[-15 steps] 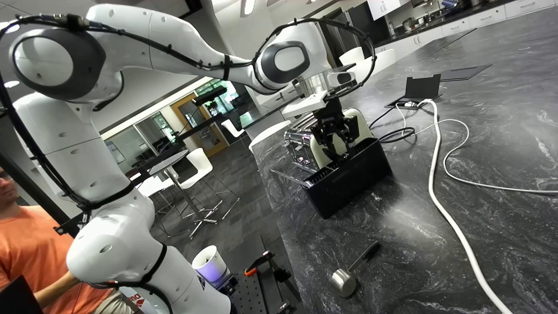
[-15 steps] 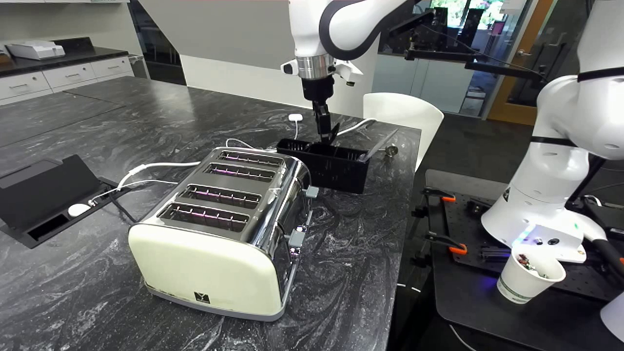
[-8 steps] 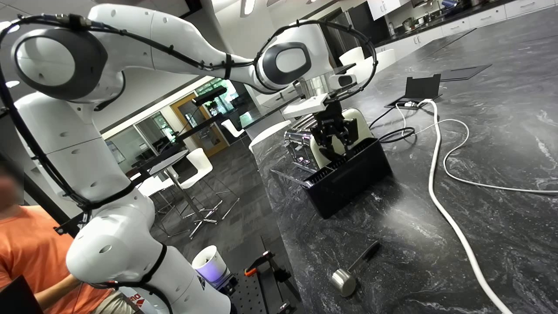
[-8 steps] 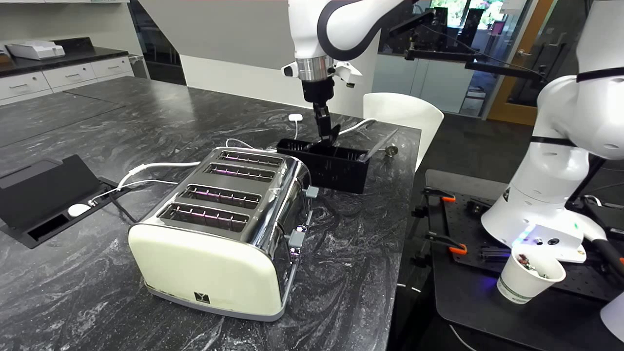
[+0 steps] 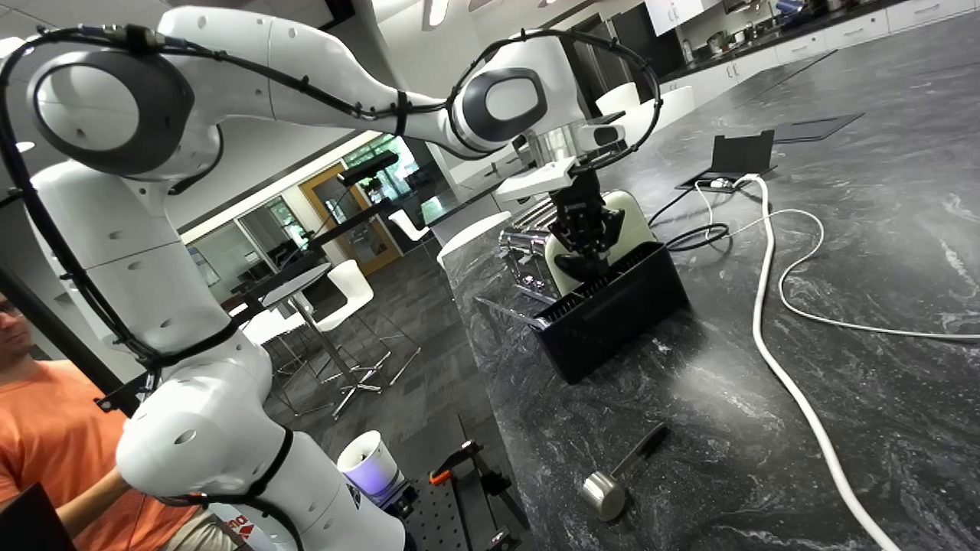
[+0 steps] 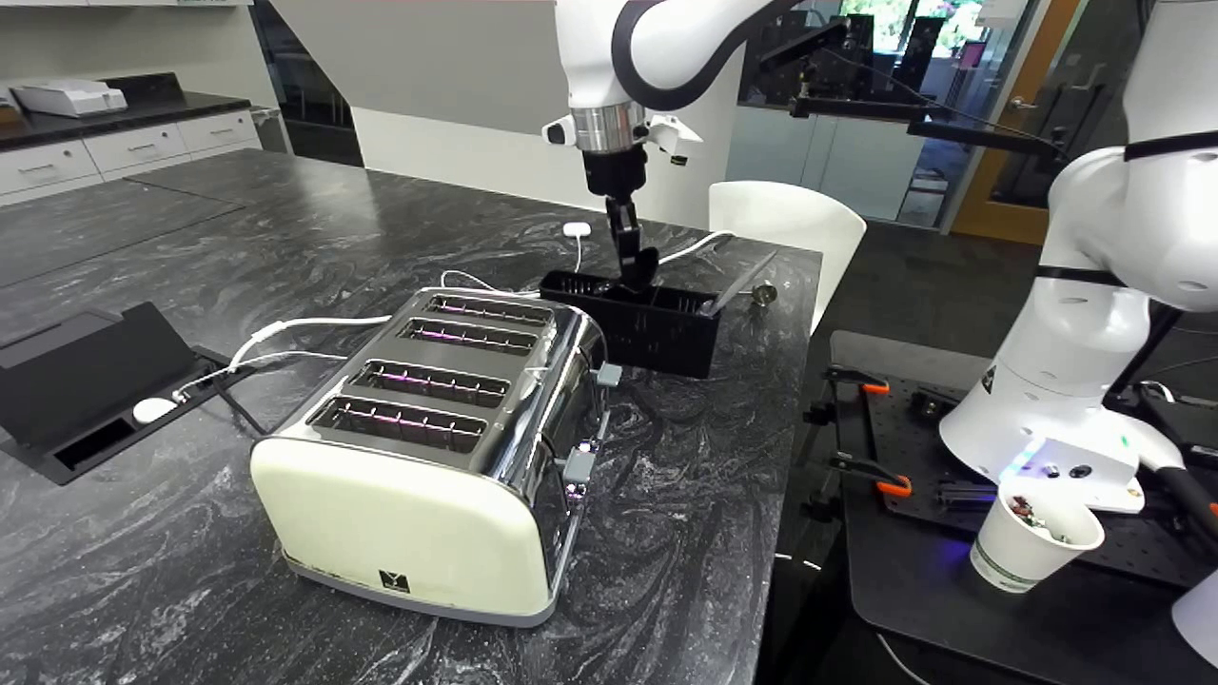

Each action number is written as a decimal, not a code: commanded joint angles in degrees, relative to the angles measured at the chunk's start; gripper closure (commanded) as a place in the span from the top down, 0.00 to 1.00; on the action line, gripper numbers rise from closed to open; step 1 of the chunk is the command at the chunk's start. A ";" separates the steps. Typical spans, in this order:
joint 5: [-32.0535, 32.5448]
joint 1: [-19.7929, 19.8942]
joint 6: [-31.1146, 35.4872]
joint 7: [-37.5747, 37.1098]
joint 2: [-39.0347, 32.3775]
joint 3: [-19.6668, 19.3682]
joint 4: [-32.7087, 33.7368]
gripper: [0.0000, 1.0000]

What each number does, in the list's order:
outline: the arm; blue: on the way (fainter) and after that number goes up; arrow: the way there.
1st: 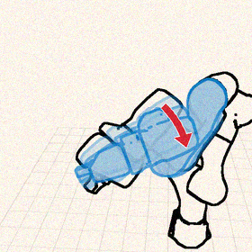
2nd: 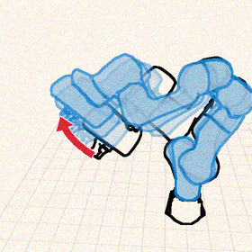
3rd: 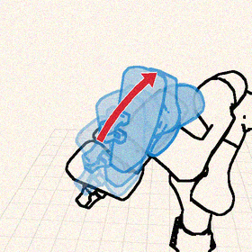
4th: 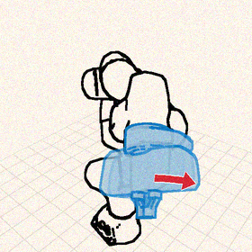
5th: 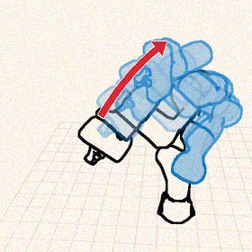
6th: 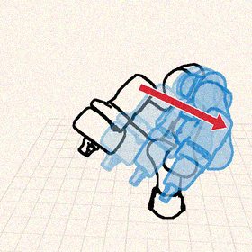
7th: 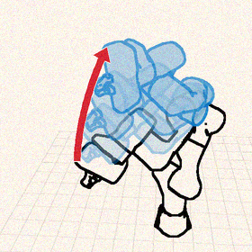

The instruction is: Put the black spoon on the counter

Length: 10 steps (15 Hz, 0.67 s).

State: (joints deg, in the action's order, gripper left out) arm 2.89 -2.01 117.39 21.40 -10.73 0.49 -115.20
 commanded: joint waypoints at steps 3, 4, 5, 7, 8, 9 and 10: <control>-0.27 0.54 -2.34 -0.19 1.91 1.50 1.33 0.02; 0.14 0.40 -2.22 -0.81 2.65 1.55 1.13 0.02; 0.30 0.35 -2.35 -0.96 3.34 1.61 1.09 0.02; -0.01 0.36 -2.56 -1.20 5.04 1.63 0.99 0.02; -0.44 0.41 -3.07 -1.03 6.14 1.63 0.93 0.02; -0.69 0.42 -3.64 -0.87 7.09 1.60 0.92 0.02; -0.48 0.38 -4.05 -0.85 8.52 1.52 0.60 0.02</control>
State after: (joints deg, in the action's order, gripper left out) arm 2.87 -2.03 116.35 21.09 -6.27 1.66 -114.50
